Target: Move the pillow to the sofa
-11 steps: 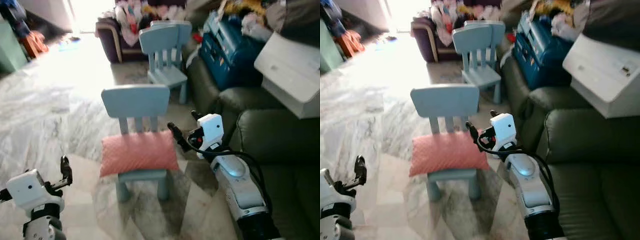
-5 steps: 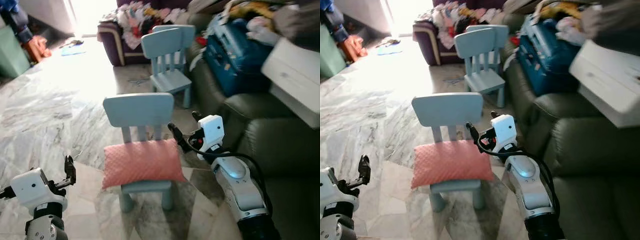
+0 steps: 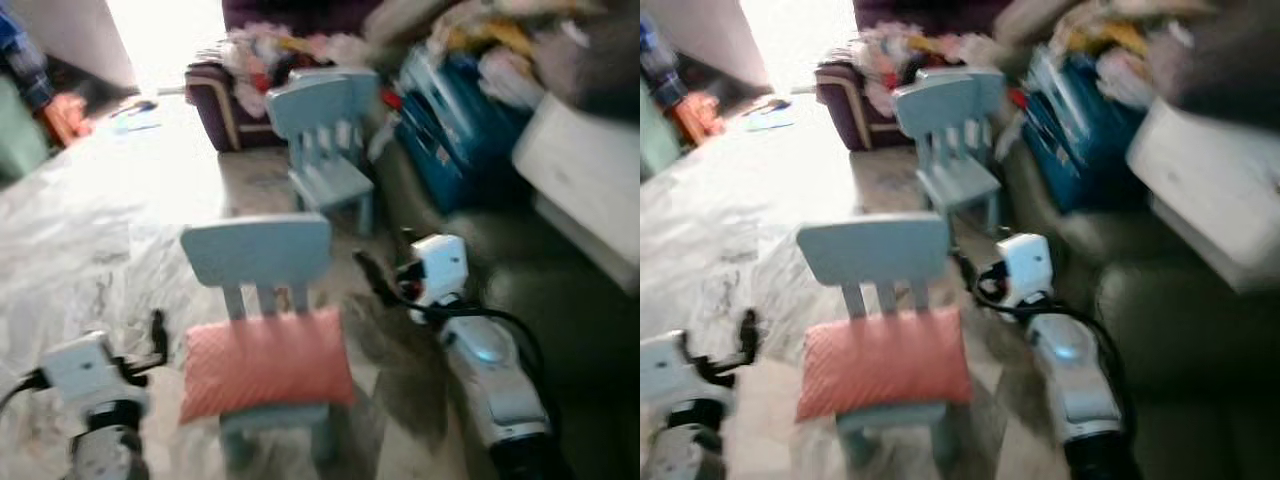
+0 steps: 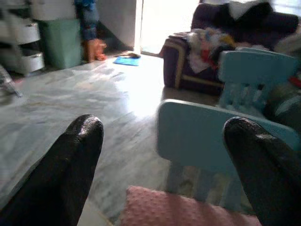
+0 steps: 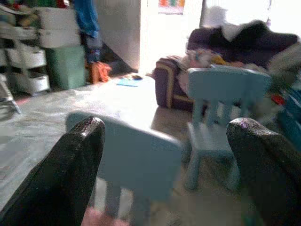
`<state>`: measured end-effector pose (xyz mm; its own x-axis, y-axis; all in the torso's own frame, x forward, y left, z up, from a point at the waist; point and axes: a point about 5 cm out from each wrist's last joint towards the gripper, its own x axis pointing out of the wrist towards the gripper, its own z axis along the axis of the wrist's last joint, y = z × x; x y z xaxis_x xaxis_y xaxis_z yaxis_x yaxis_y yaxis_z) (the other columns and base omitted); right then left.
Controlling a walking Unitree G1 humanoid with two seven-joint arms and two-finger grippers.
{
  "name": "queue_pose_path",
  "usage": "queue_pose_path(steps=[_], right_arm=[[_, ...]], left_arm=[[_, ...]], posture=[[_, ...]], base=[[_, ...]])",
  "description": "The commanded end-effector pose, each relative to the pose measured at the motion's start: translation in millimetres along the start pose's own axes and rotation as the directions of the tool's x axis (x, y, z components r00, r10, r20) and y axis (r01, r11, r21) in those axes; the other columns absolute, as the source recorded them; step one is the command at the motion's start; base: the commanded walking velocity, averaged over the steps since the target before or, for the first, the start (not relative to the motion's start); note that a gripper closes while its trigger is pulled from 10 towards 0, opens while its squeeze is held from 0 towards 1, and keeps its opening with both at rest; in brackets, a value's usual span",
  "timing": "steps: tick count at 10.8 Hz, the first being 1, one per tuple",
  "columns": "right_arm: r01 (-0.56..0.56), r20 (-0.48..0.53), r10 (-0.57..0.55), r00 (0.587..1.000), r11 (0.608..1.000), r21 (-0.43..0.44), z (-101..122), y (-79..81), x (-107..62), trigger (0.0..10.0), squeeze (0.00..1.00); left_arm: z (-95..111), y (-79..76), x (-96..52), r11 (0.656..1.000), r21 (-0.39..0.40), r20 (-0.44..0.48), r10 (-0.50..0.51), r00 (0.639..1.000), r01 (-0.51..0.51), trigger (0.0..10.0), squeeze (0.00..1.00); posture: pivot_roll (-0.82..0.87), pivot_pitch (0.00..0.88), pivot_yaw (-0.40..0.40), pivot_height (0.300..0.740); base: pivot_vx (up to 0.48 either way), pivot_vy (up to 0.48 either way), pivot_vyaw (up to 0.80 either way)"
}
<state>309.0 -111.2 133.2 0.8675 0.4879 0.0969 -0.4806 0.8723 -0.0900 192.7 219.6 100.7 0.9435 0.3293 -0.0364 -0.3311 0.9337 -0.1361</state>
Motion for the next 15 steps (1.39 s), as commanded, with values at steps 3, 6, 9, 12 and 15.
queue_pose_path(steps=[3, 6, 9, 12, 15], right_arm=[[-0.038, 0.012, 0.038, 0.999, 0.999, -0.01, 4, 8.3, 4.2, 10.0, 0.0], [-0.043, 0.007, 0.043, 0.999, 0.999, -0.012, 3, 8.2, 4.2, 10.0, 0.0], [-0.043, 0.005, 0.043, 0.999, 0.999, -0.014, 3, 7.4, 3.4, 10.0, 0.0], [-0.042, 0.0, 0.042, 0.999, 0.999, -0.015, 2, 7.1, 3.6, 10.0, 0.0], [-0.036, 0.0, 0.036, 0.999, 0.999, -0.015, 2, 6.6, 3.7, 10.0, 0.0]], left_arm=[[-5, 6.0, 3.9, 0.995, -0.012, -0.049, 0.096, 0.994, -0.097, 10.0, 0.0], [-9, 0.6, 5.2, 0.995, -0.034, -0.081, 0.092, 0.992, -0.095, 10.0, 0.0], [-10, -1.7, 5.1, 0.995, -0.038, -0.093, 0.085, 0.992, -0.089, 10.0, 0.0], [-9, -2.1, 6.5, 0.997, -0.013, -0.084, 0.081, 0.993, -0.083, 10.0, 0.0], [-7, -2.8, 11.3, 0.996, -0.027, -0.08, 0.08, 0.994, -0.083, 10.0, 0.0]], posture=[[-0.09, 0.065, 0.043, 0.74], [-0.09, 0.068, 0.036, 0.74], [-0.09, 0.07, 0.035, 0.74], [-0.09, 0.07, 0.037, 0.74], [-0.1, 0.067, 0.043, 0.74]], base=[[0.13, 0.191, 0.0], [0.0, 0.16, 0.0], [0.0, 0.477, 0.0], [0.0, 0.317, 0.0], [0.0, 0.0, 0.0]])
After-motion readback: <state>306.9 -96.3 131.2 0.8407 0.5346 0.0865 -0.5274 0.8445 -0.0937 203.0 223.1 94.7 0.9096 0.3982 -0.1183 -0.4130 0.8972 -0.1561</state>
